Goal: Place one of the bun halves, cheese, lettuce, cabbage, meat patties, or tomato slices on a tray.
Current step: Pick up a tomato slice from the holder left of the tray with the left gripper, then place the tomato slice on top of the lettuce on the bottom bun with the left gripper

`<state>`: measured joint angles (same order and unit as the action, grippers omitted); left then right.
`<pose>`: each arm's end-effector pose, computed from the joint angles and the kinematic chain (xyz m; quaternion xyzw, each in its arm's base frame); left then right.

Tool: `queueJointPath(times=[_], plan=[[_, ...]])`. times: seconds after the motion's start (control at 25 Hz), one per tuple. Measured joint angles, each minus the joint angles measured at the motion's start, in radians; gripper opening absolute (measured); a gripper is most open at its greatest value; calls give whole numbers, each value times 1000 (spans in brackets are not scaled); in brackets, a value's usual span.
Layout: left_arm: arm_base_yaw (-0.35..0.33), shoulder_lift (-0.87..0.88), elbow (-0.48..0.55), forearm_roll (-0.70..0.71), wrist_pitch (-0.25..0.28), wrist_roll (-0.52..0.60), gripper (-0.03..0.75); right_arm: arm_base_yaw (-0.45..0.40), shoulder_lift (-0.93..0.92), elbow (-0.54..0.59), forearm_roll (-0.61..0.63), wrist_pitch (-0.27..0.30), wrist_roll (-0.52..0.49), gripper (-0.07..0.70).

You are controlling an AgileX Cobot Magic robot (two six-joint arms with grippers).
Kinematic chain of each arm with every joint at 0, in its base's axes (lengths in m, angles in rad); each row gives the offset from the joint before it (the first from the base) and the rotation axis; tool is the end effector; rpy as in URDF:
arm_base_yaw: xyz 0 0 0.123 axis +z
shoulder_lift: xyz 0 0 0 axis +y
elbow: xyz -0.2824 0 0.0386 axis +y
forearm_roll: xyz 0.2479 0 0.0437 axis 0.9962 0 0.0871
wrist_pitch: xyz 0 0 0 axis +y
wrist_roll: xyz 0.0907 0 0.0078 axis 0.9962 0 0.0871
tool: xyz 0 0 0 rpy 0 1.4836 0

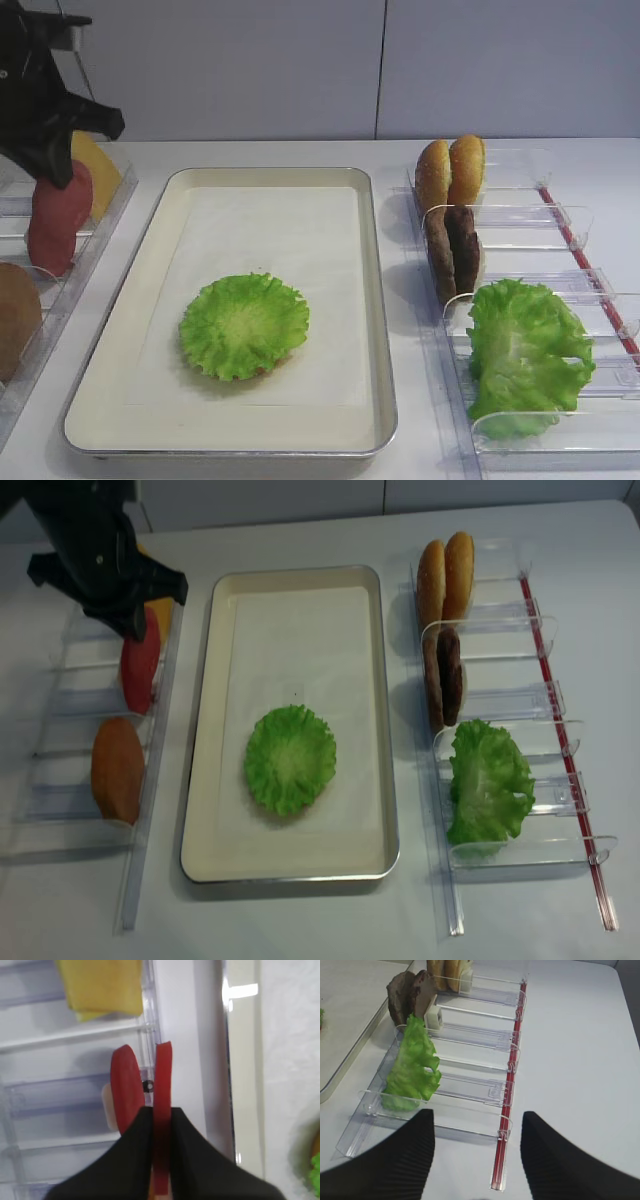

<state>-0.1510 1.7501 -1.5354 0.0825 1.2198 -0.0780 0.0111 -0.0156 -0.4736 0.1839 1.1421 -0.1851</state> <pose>0.3569 -0.0472 0.2954 0.0460 0.9919 0.0271 0.1153 -0.0088 0.0151 0.2645 -0.0922 0.8678 0.0495 0.4858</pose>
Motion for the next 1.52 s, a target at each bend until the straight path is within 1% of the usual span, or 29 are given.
queueJointPath(times=[0.08, 0.16, 0.32, 0.4, 0.52, 0.64, 0.84, 0.92, 1.04, 1.2, 1.36, 1.52], plan=[[0, -38, -25, -31, 3, 20, 44, 0, 0, 0, 0, 0, 0, 415], [0, -87, -29, -94, 8, 46, 45, 0, 0, 0, 0, 0, 0, 415], [0, -177, -24, -276, 17, 111, 44, 0, 0, 0, 0, 0, 0, 415], [0, -220, 12, -371, 17, 153, 45, 0, 0, 0, 0, 0, 0, 415], [0, -268, 122, -495, 17, 221, 44, 0, 0, 0, 0, 0, 0, 415], [7, -294, 266, -629, 17, 307, 44, 0, 0, 0, 0, 0, 0, 415], [49, -305, 469, -931, 7, 530, 44, 0, 0, 0, 0, 0, 0, 415], [55, -298, 534, -1017, -4, 599, 44, 0, 0, 0, 0, 2, 0, 415], [55, -263, 586, -1072, -11, 676, 44, 0, 0, 0, 0, 2, 0, 415], [57, -203, 594, -1142, -22, 747, 44, 0, 0, 0, 0, 2, 0, 415], [57, -137, 594, -1191, -29, 793, 44, 0, 0, 0, 0, 2, 0, 415], [57, -84, 594, -1199, -38, 817, 44, 0, 0, 0, 0, 2, 0, 415]])
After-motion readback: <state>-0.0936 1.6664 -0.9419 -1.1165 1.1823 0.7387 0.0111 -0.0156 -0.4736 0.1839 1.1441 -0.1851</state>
